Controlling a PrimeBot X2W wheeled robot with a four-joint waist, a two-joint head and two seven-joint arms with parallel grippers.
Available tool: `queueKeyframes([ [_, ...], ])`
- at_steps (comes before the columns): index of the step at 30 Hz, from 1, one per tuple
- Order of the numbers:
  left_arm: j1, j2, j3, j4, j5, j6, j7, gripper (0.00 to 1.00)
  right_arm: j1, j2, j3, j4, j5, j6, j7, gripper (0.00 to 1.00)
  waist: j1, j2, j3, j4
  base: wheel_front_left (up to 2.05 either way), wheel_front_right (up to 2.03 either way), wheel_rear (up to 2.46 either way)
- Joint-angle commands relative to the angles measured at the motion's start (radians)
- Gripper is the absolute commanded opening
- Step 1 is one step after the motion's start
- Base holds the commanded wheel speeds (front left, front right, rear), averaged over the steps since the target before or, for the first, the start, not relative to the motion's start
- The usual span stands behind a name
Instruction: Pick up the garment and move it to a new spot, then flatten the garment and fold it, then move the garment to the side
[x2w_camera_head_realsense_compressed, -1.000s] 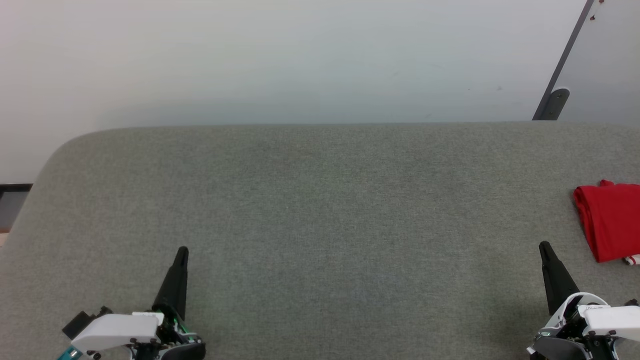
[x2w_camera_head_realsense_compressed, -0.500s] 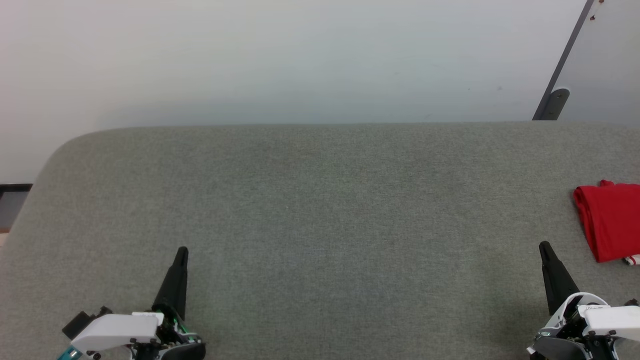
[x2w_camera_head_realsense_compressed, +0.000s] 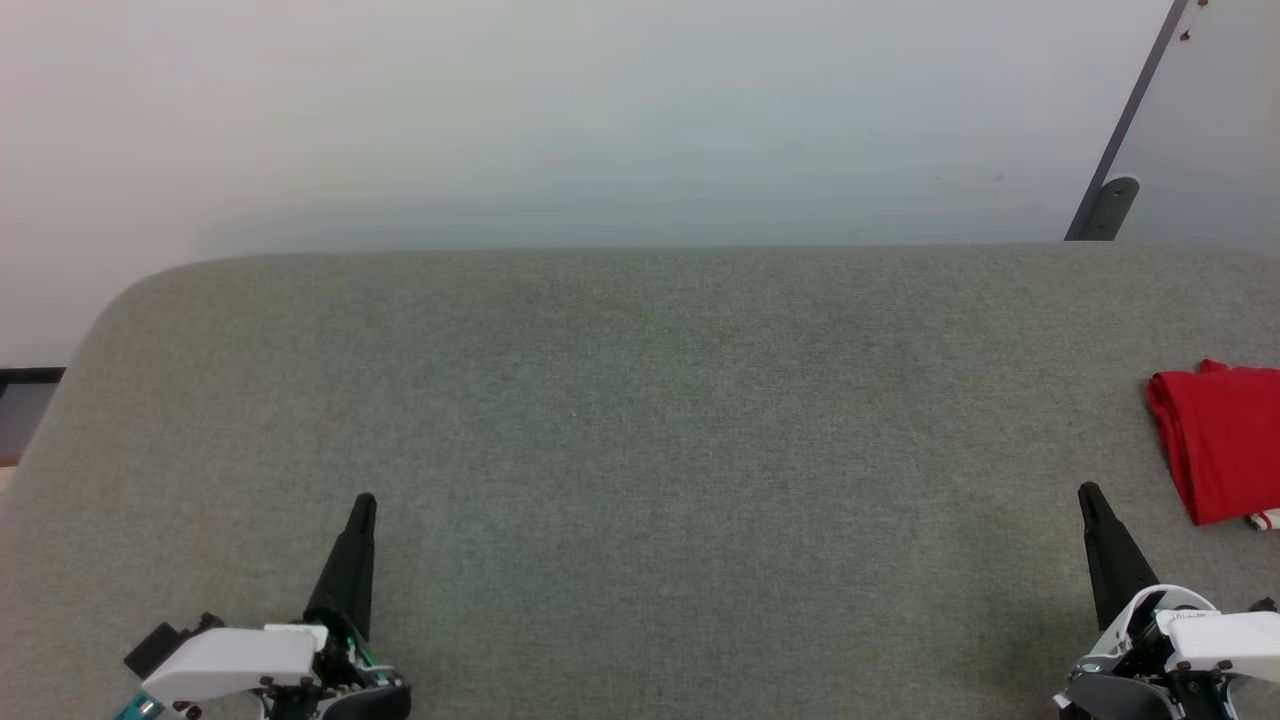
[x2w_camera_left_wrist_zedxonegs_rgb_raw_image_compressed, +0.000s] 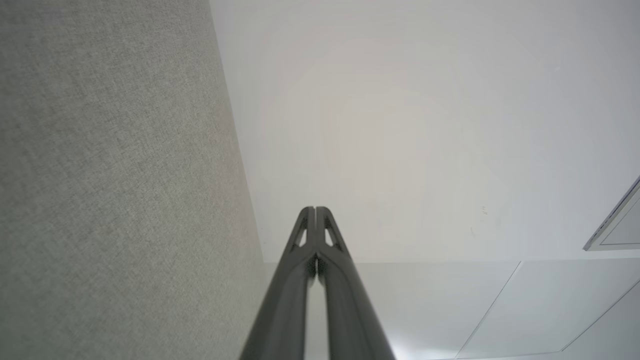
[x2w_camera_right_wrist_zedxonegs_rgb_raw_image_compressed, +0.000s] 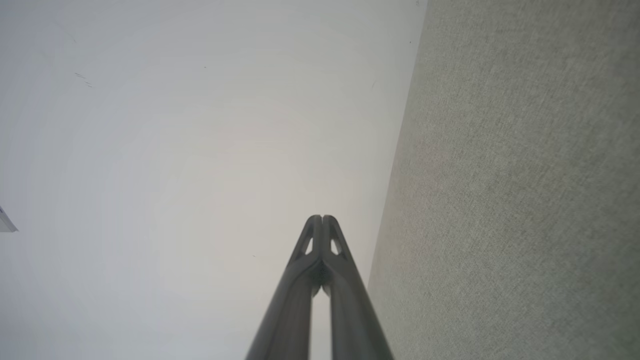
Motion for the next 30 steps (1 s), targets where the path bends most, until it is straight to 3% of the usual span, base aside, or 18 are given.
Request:
queueKeyframes([
  [1,-0.010,-0.002,0.003,0.001,0.002,0.000,0.004,0.00,-0.003,0.003,0.000,0.000,0.004,-0.001,0.002,0.00,0.0000,0.0000,0.000,0.000,0.00,0.00,0.00],
  [30,-0.011,-0.004,0.006,0.001,0.005,0.000,0.006,0.00,-0.003,0.003,0.001,0.000,0.004,-0.001,0.002,0.00,0.0000,0.0000,0.000,0.000,0.00,0.00,0.00],
])
